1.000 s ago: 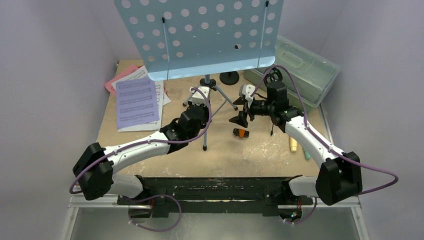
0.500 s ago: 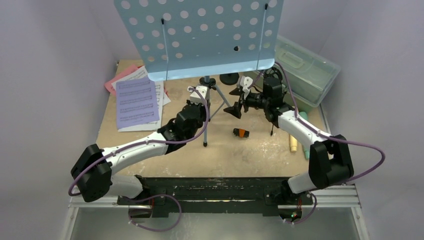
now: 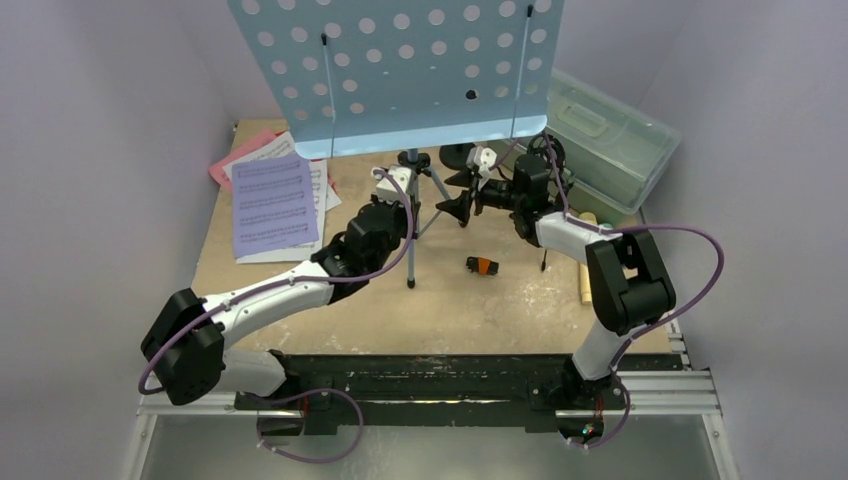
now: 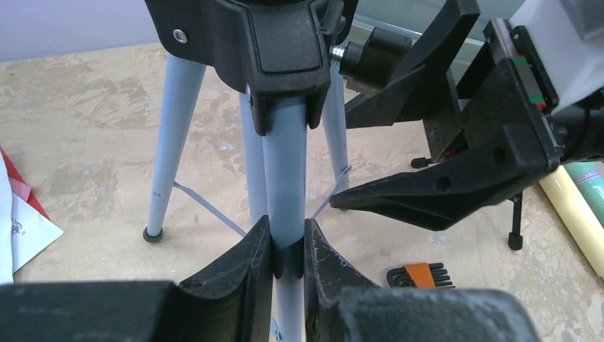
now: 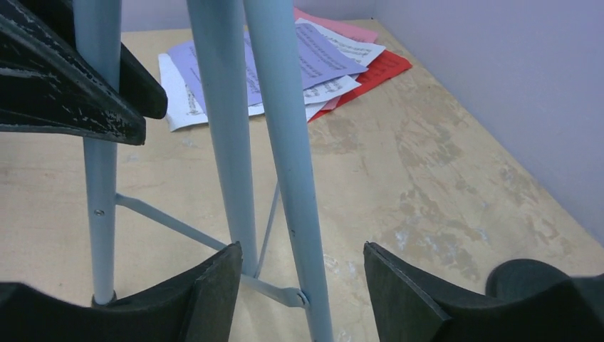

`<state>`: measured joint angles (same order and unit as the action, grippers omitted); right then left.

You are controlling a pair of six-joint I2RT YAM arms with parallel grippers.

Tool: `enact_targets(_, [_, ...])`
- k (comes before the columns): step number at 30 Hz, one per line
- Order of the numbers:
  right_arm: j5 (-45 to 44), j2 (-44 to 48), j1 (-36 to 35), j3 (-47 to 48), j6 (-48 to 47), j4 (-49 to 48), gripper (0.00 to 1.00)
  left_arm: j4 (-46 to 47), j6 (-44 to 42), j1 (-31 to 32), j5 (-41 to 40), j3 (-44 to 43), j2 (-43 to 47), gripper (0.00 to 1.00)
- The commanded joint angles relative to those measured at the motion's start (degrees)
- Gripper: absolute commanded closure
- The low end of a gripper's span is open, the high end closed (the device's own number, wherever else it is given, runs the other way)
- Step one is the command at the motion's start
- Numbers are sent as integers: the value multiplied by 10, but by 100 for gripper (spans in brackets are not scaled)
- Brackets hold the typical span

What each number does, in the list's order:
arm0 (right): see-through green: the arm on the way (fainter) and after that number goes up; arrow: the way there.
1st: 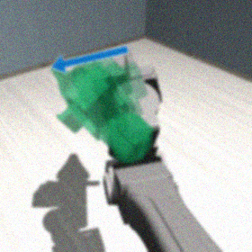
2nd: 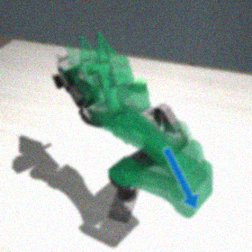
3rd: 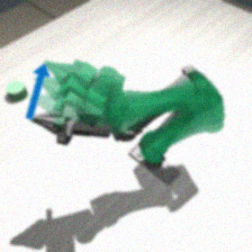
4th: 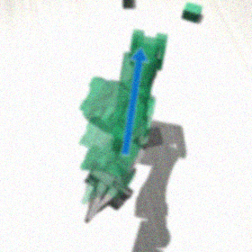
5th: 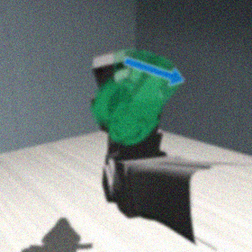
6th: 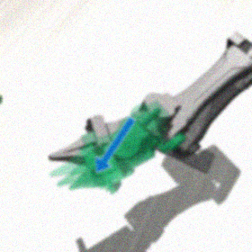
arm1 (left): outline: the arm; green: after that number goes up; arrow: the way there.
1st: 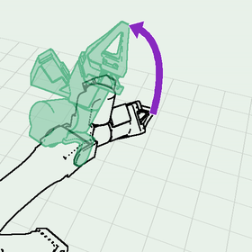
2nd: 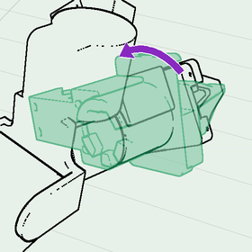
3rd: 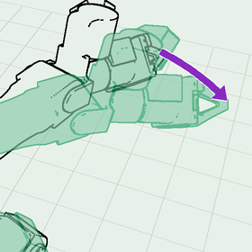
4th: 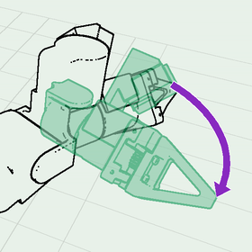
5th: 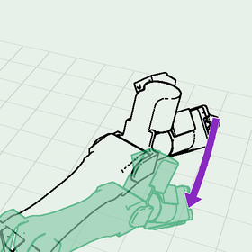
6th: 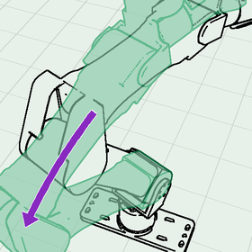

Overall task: Pack up the instrument practice props
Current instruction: Close the music stand at the center of the board.

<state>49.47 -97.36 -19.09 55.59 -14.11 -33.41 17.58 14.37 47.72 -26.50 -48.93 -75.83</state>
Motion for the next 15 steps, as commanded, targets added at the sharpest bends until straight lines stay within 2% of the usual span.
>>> enact_targets(1, [46, -11, 1, 34, 51, -81, 40, 124, 7, -7, 25, -27, 22, 100])
enact_targets(2, [54, -14, 1, 35, 54, -84, 47, 125, 9, -8, 28, -27, 20, 100])
enact_targets(7, [91, -19, 1, 33, 69, -111, 100, 137, 21, -15, 50, -26, 15, 100])
enact_targets(10, [109, -15, 2, 19, 106, -163, 100, 147, 29, -21, 76, -23, 18, 100])
enact_targets(14, [117, -21, 3, -14, 239, -317, 100, 153, 52, -42, 132, -17, 21, 100])
enact_targets(15, [111, -21, 3, -18, 246, -332, 100, 155, 61, -49, 145, -11, 22, 100])
